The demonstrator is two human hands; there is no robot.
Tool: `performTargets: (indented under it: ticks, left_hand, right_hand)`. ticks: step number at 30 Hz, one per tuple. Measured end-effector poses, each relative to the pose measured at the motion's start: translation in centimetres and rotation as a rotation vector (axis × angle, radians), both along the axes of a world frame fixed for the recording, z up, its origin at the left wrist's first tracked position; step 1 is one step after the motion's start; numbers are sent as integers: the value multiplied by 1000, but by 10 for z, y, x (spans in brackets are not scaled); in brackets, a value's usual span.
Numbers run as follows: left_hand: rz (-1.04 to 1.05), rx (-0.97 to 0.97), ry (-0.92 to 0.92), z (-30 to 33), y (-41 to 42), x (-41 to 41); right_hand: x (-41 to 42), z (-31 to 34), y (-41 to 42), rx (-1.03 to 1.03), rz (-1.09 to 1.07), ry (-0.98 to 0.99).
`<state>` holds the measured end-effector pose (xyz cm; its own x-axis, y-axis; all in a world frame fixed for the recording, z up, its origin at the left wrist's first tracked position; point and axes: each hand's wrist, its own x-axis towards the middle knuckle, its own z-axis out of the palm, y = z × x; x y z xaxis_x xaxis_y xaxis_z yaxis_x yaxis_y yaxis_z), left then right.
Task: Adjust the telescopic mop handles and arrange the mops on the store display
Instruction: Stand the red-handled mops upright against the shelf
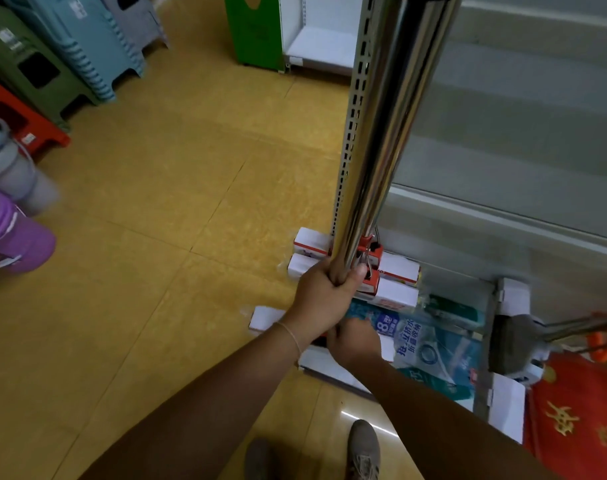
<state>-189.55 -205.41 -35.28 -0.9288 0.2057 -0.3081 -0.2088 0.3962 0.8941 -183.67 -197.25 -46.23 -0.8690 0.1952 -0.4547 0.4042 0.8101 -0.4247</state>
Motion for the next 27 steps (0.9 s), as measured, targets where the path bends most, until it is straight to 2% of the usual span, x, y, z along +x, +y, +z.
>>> performTargets:
  ticks: [4,6,9,12,27]
  left_hand:
    - [-52,-113,41,8,14,-13]
    - [-56,-174,149,12,19,-13]
    - [-45,-138,350,13,22,-8]
    - [-52,-190,459,11,27,-8]
    - [-65,-285,419,18,40,-51]
  right_hand:
    - [-15,-7,10,-32,-82,-26]
    - [-22,-11,18,-32,-105,-44]
    - [-28,-19,28,-24,-76,-73]
    - [-32,-22,33,-51,-47,-122]
    - [-84,-28,40,7,1,-200]
